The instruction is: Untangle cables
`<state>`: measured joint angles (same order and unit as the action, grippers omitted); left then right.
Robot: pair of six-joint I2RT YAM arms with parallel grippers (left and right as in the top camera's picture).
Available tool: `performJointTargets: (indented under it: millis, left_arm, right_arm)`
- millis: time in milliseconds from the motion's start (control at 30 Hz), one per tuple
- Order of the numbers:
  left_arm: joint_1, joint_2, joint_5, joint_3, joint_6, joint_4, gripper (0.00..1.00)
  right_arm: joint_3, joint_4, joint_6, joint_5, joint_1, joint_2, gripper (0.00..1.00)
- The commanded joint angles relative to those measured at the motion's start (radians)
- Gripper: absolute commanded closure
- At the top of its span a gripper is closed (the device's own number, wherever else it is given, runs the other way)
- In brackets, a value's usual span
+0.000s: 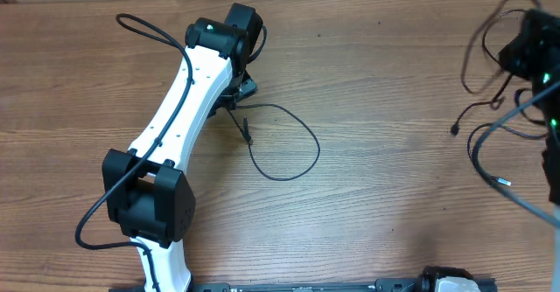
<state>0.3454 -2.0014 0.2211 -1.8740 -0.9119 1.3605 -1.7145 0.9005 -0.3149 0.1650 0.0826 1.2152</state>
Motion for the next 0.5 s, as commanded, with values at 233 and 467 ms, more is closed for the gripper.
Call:
performJointTargets:
  millis: [233, 467]
  left_arm:
    - [0.001, -0.021, -0.159, -0.006, 0.174, -0.079, 0.01]
    - [0.004, -0.021, -0.159, -0.006, 0.174, -0.079, 0.00]
  right_arm:
    - [-0.009, -0.031, -0.002, 0.224, 0.159, 0.175, 0.96]
    - [-0.008, -0.036, -0.003, 0.200, 0.379, 0.305, 0.96]
